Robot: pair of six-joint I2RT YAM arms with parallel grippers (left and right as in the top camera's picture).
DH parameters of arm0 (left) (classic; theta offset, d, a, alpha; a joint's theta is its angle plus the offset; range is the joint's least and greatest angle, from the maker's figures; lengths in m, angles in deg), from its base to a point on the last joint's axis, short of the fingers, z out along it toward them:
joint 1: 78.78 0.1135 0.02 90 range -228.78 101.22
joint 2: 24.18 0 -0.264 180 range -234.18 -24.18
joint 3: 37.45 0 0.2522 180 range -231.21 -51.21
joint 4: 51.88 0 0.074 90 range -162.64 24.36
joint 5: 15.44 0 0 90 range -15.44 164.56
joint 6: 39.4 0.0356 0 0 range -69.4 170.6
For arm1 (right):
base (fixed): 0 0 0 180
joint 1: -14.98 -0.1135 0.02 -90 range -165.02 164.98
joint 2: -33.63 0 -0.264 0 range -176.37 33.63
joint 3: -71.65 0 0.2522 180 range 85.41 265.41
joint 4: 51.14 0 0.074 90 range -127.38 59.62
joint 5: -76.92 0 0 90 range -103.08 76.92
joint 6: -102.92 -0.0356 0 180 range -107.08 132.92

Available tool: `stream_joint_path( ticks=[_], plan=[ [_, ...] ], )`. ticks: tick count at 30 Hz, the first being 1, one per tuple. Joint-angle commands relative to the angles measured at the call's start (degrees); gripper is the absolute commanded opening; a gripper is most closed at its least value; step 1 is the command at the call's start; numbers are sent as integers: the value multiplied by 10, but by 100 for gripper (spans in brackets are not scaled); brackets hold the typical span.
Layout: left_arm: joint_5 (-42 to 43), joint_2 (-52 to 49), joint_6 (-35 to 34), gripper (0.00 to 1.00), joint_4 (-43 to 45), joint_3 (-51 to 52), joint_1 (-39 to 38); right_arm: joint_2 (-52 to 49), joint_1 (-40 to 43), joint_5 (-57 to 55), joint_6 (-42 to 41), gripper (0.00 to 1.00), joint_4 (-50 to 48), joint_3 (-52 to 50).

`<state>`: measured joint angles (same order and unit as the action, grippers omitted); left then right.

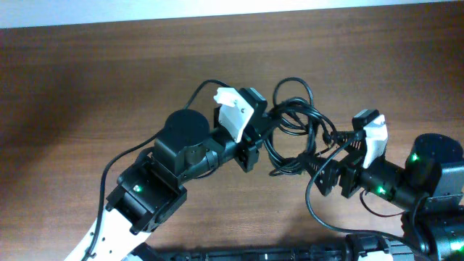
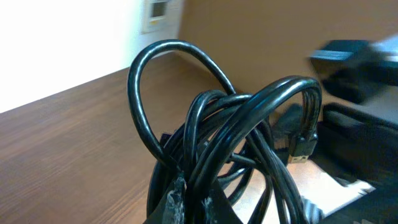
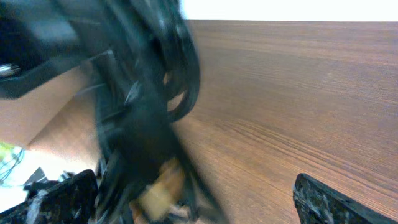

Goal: Untangle cables
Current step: 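Grasp a cable loop with the right gripper beside the left gripper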

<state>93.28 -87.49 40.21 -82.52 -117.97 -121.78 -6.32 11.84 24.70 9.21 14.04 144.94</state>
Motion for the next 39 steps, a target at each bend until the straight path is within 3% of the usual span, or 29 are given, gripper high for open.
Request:
stream_joint_path(
  ticks=[1,7,12,20,23,25,26,28,32,37,39],
  plan=[
    [118,5,-9,0,31,-13,-1,-22,2,-103,-4,98,7,12],
    [163,30,-9,0,53,-13,4,-48,2,-296,-3,98,72,12],
    [175,73,-9,0,57,-13,14,-48,2,-353,-2,98,76,12],
    [174,55,-9,0,56,-13,14,-48,2,-189,59,100,59,12],
    [173,55,-9,0,65,-13,14,-48,2,-45,59,83,14,12],
    [173,55,-9,0,77,-13,14,-48,2,20,59,81,-5,12],
    [165,55,-9,0,80,-13,14,-48,2,22,59,86,-7,12],
    [122,55,-8,0,68,-13,14,-48,2,19,58,93,-7,12],
    [91,55,3,0,62,-13,16,-48,2,42,41,94,-8,12],
    [-173,55,2,0,-36,-13,16,-48,2,47,37,99,-9,15],
    [-221,55,2,0,-49,-13,16,-48,2,38,37,99,-9,16]
  ],
)
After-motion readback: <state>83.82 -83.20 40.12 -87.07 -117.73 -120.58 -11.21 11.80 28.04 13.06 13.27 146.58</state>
